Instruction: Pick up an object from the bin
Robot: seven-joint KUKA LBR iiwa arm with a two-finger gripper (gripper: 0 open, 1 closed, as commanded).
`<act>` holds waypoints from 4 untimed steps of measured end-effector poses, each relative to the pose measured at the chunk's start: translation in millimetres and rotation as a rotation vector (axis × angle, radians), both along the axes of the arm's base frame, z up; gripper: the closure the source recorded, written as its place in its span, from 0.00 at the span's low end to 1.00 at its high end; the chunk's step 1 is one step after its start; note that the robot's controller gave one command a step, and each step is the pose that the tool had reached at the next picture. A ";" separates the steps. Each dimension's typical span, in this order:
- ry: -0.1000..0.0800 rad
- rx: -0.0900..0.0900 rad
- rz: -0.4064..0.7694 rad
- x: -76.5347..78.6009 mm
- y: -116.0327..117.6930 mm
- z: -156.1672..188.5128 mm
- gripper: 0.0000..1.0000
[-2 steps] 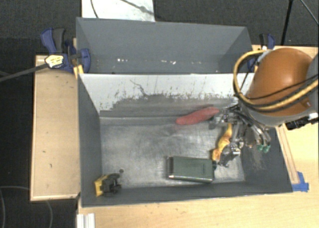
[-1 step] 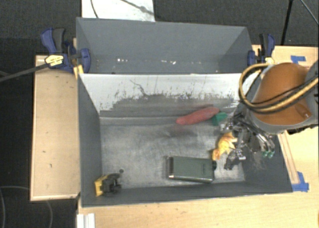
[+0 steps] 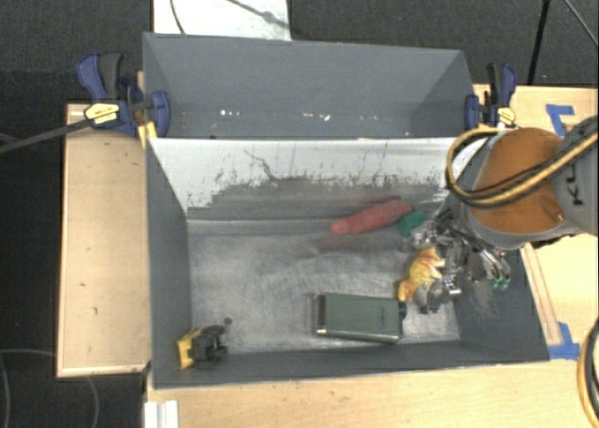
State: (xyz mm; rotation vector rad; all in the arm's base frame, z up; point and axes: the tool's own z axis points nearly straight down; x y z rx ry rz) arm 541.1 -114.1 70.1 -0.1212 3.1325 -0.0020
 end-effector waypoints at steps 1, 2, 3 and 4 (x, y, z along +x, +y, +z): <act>0.000 -0.001 0.047 2.2 -0.5 1.5 0.00; 0.001 -0.001 0.141 11.0 -1.0 1.4 0.00; -0.002 0.000 0.047 4.8 -0.3 3.6 1.00; -0.002 0.000 0.048 4.8 -0.3 3.6 1.00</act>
Offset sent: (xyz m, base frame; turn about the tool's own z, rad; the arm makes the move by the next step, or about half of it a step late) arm 0.0000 0.0000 0.0000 0.0000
